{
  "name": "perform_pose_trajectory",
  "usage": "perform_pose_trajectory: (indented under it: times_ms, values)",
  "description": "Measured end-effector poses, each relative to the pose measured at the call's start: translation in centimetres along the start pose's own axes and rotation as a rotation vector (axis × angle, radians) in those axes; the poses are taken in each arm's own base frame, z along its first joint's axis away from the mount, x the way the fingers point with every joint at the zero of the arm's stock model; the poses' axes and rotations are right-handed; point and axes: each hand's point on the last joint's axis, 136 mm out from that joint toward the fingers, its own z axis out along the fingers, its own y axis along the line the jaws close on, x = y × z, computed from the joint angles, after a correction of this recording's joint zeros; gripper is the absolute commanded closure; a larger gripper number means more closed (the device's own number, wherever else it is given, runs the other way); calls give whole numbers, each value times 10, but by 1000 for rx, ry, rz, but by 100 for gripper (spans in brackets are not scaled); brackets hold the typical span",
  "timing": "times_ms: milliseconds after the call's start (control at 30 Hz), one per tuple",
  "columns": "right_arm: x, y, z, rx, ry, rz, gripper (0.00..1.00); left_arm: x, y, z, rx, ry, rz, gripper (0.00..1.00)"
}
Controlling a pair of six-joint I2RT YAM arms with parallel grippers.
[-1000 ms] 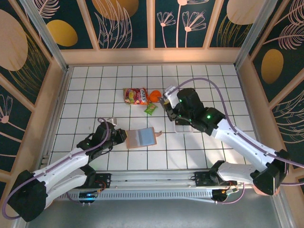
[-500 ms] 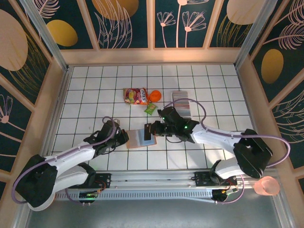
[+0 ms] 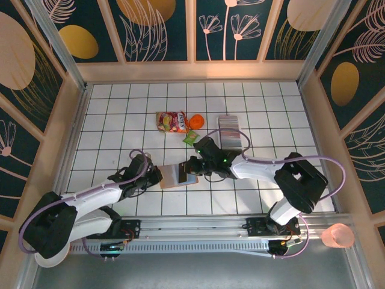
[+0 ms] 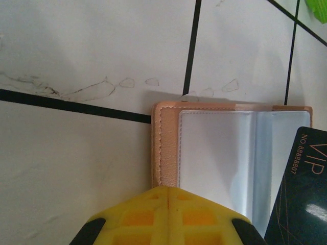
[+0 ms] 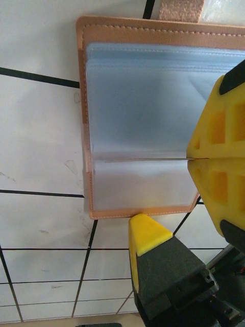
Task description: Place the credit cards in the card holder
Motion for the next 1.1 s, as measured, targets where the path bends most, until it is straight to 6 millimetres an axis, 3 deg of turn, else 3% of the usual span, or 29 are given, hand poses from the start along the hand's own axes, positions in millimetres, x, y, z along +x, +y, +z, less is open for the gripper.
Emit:
perform_pose_trajectory:
  times_ms: [433,1100]
  values:
    - [2,-4,8,14,15,4,100,2,3,4,-5,3,0,100]
    - [1,5,15,-42,24,23,100,2,3,4,-3,2,0,100]
